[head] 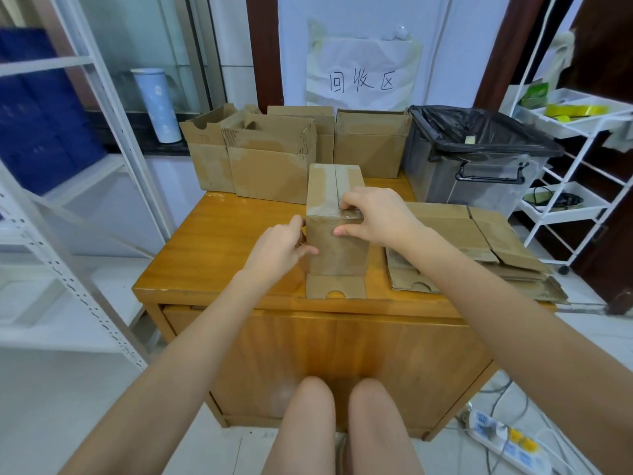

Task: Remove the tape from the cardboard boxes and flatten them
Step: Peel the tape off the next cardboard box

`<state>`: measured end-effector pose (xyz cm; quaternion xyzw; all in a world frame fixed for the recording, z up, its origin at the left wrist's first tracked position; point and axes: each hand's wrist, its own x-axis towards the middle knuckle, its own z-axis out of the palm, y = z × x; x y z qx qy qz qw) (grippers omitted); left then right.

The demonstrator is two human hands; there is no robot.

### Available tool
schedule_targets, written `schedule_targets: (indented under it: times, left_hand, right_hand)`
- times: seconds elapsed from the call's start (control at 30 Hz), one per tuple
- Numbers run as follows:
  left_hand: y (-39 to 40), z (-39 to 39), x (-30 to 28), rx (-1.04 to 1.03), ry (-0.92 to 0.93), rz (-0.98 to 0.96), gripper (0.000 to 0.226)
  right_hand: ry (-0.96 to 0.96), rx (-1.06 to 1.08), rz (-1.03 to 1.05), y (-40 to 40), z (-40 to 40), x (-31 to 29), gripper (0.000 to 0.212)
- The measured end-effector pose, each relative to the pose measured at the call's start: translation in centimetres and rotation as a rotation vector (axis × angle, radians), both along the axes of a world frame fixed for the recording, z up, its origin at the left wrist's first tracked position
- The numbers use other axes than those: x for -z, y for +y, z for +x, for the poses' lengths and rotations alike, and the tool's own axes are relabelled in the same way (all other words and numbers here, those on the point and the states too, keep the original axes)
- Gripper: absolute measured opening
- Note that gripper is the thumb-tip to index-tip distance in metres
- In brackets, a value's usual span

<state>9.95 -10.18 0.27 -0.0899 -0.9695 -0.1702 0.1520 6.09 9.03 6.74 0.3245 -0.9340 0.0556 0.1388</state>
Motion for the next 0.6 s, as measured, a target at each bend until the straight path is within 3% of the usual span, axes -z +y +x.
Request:
schedule_targets:
  times: [0.13, 0.3, 0.47, 0.6]
  left_hand:
    - [-0.6, -0.3, 0.0, 0.08, 0.003, -0.042, 0.027]
    - [-0.7, -0.5, 0.4, 0.05, 0.037, -0.137, 0.023]
    - [-0.5, -0.2, 0.7, -0.024, 0.13, -0.36, 0.019]
    - [-1.0, -0.1, 1.0, 0.014, 0.175, -0.29, 0.024]
  right_hand:
    - [0.014, -0.002, 0.03, 0.1, 0.0, -0.1, 0.042]
    - [0.022, -0.008, 0.024, 0.1, -0.2, -0.1, 0.041]
    - [0.024, -0.012, 0.031, 0.2, -0.2, -0.1, 0.041]
    - [0.023, -0.019, 0.05, 0.1, -0.2, -0.1, 0.042]
